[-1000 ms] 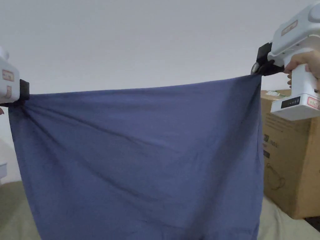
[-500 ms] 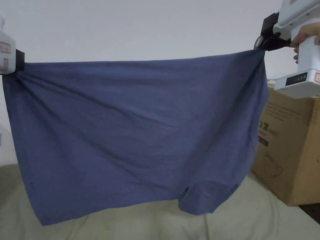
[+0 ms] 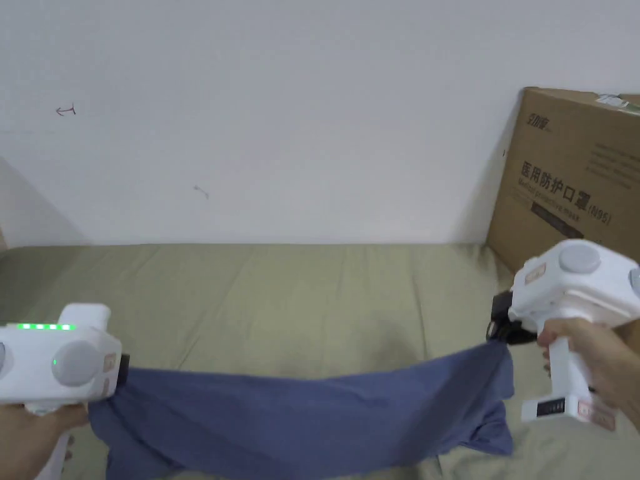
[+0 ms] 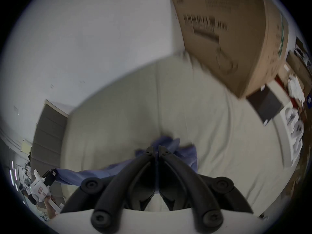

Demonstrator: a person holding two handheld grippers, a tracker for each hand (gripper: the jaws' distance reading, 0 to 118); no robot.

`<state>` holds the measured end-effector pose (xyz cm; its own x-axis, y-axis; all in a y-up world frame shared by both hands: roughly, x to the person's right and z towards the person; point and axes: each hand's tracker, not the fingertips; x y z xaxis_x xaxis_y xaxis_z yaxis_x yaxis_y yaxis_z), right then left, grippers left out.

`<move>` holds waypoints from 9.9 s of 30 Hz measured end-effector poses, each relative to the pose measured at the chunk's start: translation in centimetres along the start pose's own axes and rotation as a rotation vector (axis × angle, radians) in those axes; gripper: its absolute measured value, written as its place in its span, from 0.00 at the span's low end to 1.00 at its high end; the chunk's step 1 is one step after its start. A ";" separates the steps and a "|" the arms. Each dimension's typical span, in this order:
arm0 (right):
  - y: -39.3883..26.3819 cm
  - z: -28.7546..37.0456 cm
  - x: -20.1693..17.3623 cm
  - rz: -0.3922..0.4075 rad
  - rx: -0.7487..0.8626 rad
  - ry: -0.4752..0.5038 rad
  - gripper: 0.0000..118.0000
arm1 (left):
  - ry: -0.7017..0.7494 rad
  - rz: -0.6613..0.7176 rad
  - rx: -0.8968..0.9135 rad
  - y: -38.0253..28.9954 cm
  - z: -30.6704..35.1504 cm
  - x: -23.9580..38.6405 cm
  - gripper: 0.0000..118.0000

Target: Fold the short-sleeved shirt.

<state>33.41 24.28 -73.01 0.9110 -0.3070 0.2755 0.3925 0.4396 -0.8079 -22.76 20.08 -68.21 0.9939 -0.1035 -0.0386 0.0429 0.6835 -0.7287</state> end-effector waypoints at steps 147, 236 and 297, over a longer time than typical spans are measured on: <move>-35.7 10.0 12.6 0.039 0.021 0.018 0.55 | -0.090 0.088 -0.243 -27.0 10.8 -4.9 0.07; -13.1 -8.5 3.8 0.307 -0.169 -0.162 0.01 | -0.086 0.124 -0.331 -9.3 -7.1 -1.9 0.68; -43.3 10.2 -7.6 0.424 -0.029 0.226 0.00 | -0.404 0.699 -0.171 -35.5 17.4 -16.0 0.35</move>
<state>10.72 16.15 -34.83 0.9382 -0.2833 -0.1988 -0.0139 0.5431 -0.8396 -38.43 10.02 -29.84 0.7470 0.5951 -0.2966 -0.5827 0.3711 -0.7230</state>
